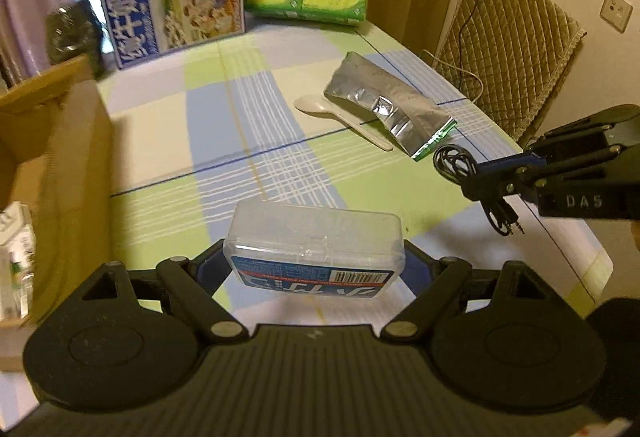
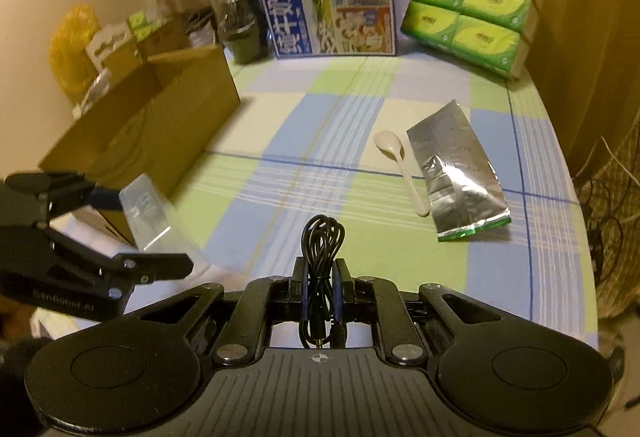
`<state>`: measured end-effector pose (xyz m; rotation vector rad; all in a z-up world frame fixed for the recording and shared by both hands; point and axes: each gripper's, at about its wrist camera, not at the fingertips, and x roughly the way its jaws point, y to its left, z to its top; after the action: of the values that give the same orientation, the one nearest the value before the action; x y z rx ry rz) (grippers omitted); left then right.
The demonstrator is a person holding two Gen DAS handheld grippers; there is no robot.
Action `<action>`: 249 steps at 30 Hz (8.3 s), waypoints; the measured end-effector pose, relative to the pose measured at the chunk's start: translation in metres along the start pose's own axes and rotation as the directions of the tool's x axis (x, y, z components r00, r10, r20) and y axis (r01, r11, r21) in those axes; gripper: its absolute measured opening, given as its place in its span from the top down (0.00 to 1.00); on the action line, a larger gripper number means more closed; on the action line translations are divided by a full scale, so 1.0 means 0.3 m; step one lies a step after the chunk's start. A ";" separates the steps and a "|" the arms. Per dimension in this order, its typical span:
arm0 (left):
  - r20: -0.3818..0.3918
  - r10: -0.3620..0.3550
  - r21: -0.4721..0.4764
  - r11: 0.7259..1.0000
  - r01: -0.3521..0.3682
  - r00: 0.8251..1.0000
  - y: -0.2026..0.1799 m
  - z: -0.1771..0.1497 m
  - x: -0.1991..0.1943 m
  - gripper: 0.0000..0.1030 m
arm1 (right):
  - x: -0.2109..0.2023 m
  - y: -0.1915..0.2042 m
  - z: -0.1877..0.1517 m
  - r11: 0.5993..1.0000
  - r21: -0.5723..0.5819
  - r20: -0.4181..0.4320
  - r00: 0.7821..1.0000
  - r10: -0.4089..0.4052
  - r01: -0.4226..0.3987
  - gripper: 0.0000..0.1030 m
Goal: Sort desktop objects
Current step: 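Carry the clear box and black cable over the cardboard box, then open left gripper to drop the clear box into the cardboard box, then open right gripper to drop the black cable into the cardboard box, then move both grippers back toward the foil packet and spoon on the table, then grasp the silver foil packet with right gripper while left gripper grasps the white spoon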
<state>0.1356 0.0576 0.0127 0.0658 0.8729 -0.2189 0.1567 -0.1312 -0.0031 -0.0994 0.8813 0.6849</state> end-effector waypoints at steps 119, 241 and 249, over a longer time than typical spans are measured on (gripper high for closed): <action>0.048 0.271 -0.176 0.950 -0.259 0.961 0.889 -0.118 -0.347 0.12 | 0.423 0.658 0.442 0.957 0.042 0.147 0.949 0.279 -0.287 0.47; 0.005 0.083 -0.139 0.987 -0.082 0.996 0.072 0.282 0.549 0.02 | 0.578 -0.459 0.303 0.958 -0.207 -0.098 0.970 -0.224 0.201 0.27; -0.002 0.087 -0.162 0.983 -0.086 0.996 0.108 0.266 0.550 0.02 | 0.537 -0.411 0.248 0.973 -0.174 -0.178 0.967 -0.182 0.151 0.46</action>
<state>0.3053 0.0506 -0.0633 -0.0490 0.8780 -0.0663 0.3507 -0.1193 -0.0977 -0.3846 0.9903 0.5932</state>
